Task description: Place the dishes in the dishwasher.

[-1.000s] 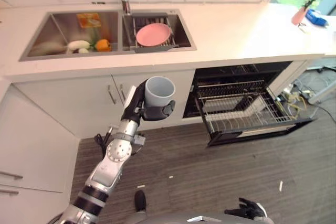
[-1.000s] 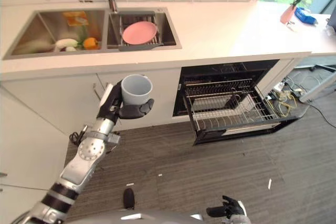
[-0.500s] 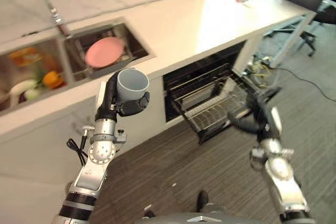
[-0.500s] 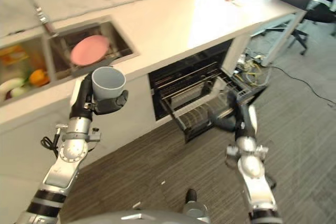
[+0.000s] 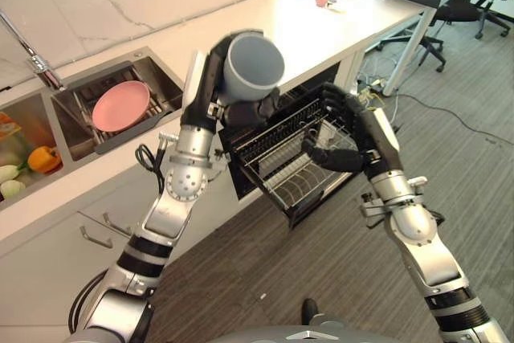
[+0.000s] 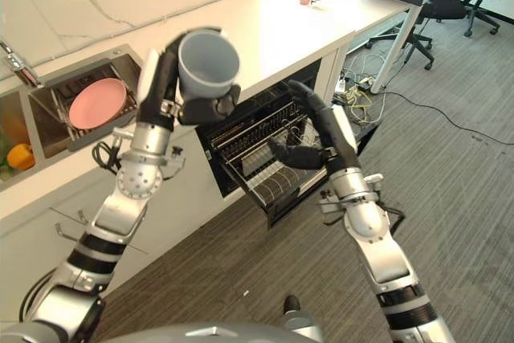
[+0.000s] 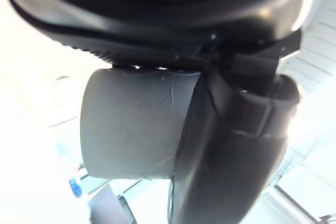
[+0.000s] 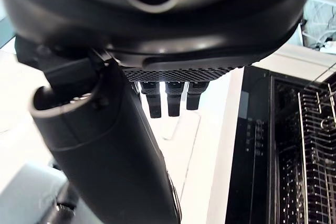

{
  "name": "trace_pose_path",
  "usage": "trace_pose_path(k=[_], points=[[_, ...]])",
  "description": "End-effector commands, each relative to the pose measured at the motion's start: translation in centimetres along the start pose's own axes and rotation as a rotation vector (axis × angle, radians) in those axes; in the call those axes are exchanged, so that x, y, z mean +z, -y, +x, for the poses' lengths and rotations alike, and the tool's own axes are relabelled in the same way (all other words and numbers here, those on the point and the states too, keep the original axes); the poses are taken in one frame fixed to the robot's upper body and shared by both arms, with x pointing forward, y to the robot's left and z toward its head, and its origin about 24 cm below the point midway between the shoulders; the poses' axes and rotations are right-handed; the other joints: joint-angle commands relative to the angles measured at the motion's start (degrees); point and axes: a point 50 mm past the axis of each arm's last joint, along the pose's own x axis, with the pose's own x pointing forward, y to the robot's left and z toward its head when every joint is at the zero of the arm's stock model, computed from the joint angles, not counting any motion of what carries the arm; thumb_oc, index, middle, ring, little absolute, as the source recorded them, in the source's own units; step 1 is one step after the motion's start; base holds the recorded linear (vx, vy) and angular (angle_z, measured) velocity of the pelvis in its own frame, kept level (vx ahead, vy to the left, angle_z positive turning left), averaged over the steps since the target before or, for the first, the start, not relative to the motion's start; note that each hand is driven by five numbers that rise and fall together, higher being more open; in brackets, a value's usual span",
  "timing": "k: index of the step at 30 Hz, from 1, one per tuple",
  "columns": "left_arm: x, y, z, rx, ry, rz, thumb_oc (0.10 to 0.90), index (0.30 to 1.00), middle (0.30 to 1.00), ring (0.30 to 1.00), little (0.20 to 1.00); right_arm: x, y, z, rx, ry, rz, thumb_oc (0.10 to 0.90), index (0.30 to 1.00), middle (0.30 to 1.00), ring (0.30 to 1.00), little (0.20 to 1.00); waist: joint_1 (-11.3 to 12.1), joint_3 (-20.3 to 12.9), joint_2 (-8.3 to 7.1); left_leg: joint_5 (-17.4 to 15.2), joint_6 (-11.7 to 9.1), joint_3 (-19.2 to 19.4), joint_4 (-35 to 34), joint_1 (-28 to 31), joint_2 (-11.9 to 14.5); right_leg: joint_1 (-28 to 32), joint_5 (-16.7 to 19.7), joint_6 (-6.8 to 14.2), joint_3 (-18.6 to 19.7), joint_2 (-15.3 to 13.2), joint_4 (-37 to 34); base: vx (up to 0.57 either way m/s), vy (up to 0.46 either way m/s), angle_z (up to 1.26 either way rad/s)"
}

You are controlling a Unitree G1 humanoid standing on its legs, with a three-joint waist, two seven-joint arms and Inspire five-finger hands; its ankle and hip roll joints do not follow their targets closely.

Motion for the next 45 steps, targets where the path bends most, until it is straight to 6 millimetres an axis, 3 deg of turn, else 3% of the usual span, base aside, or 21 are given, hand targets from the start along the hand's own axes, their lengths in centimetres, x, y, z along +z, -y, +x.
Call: trace_pose_path(k=[1, 7, 10, 14, 17, 21, 25, 28, 35, 45], points=[[5.1, -0.7, 2.9, 0.097, 0.292, -0.086, 0.4, 0.3, 0.3, 0.3, 0.3, 6.3, 1.6, 2.8, -0.073, 0.354, 0.031, 0.8, 0.9, 0.9, 0.9, 0.9, 0.3, -3.2, -0.38, 1.1, -2.6, 0.5, 0.2, 1.5, 0.8, 2.9, -3.1, 6.5, -0.6, -3.3, 1.4, 0.0, 0.0, 0.0], [5.5, 1.1, 2.8, 0.073, 0.253, -0.296, 0.4, 0.3, 0.3, 0.3, 0.3, 7.1, 0.5, 3.6, -0.083, 0.395, 0.131, 0.8, 0.9, 0.9, 0.9, 0.9, 0.4, -3.4, -0.07, 1.1, -2.6, 0.6, 0.2, 1.8, 0.9, 3.2, -3.2, 6.3, -0.4, -3.2, 1.4, 0.0, 0.0, 0.0], [5.4, 1.2, 2.7, 0.069, 0.247, -0.299, 0.4, 0.3, 0.3, 0.3, 0.3, 7.2, 0.6, 3.6, -0.09, 0.403, 0.132, 0.8, 0.9, 0.9, 0.9, 0.9, 0.4, -3.4, -0.08, 1.1, -2.6, 0.5, 0.2, 1.8, 0.9, 3.2, -3.2, 6.3, -0.3, -3.2, 1.4, 0.0, 0.0, 0.0], [3.7, 1.7, 1.6, 0.042, 0.189, -0.137, 0.4, 0.3, 0.3, 0.3, 0.3, 8.1, 1.6, 2.9, -0.134, 0.457, 0.172, 0.8, 0.9, 0.9, 0.9, 0.9, 0.6, -3.5, -0.41, 0.8, -2.5, 0.5, 0.2, 2.3, 0.9, 3.6, -3.2, 6.4, -0.2, -3.1, 1.3, 0.01, -0.002, -0.03], [1.8, 0.8, 1.1, 0.074, 0.155, 0.087, 0.4, 0.3, 0.3, 0.3, 0.3, 9.1, 2.2, 2.2, -0.139, 0.506, 0.184, 0.8, 0.9, 0.9, 0.9, 0.9, 0.3, -3.5, -0.54, 0.6, -2.6, 0.7, 0.2, 2.4, 1.0, 3.6, -3.2, 6.5, 0.1, -2.9, 1.3, 0.0, 0.0, 0.0], [-0.4, -0.2, 0.9, 0.098, 0.081, 0.217, 0.4, 0.3, 0.3, 0.3, 0.3, 9.7, 2.4, 1.7, -0.123, 0.537, 0.206, 0.8, 0.9, 0.9, 0.9, 0.9, -0.1, -3.6, -0.48, 0.6, -2.7, 1.1, 0.2, 2.7, 1.1, 3.4, -3.0, 6.6, 0.5, -2.8, 1.3, 0.0, 0.003, -0.01], [-2.4, -2.1, 0.8, 0.133, 0.037, 0.431, 0.4, 0.3, 0.3, 0.3, 0.3, 10.1, 1.7, 1.8, -0.062, 0.552, 0.27, 0.8, 0.9, 0.9, 0.9, 0.9, -0.3, -3.6, -0.54, 0.6, -2.9, 1.8, 0.2, 3.0, 1.2, 3.1, -2.7, 6.7, 1.0, -2.7, 1.5, -0.01, 0.007, -0.08], [-3.0, -1.9, 0.4, 0.124, 0.012, 0.46, 0.4, 0.3, 0.3, 0.3, 0.3, 9.9, 0.5, 2.1, 0.012, 0.522, 0.328, 0.8, 0.9, 0.9, 0.9, 0.9, -0.2, -3.6, -0.73, 0.6, -2.9, 2.0, 0.2, 3.2, 1.2, 3.1, -2.7, 6.6, 1.3, -2.7, 1.5, -0.01, 0.002, -0.02], [-2.5, 0.0, 0.8, 0.066, 0.057, 0.469, 0.4, 0.3, 0.3, 0.3, 0.3, 7.5, -2.8, 2.9, 0.133, 0.37, 0.415, 0.8, 0.9, 0.9, 0.9, 0.9, 0.4, -3.6, -0.88, 0.8, -3.0, 2.0, 0.2, 3.3, 1.2, 3.3, -2.7, 6.5, 0.7, -2.7, 1.5, 0.0, 0.0, 0.0], [-1.0, 2.4, 1.9, 0.018, 0.137, 0.444, 0.4, 0.3, 0.3, 0.3, 0.3, 6.7, -3.7, 3.6, 0.103, 0.327, 0.371, 0.8, 0.9, 0.9, 0.9, 0.9, 0.9, -3.5, -1.05, 1.0, -3.0, 1.2, 0.2, 3.1, 1.4, 3.9, -2.9, 6.4, -0.2, -2.8, 1.4, 0.0, -0.001, 0.01]])
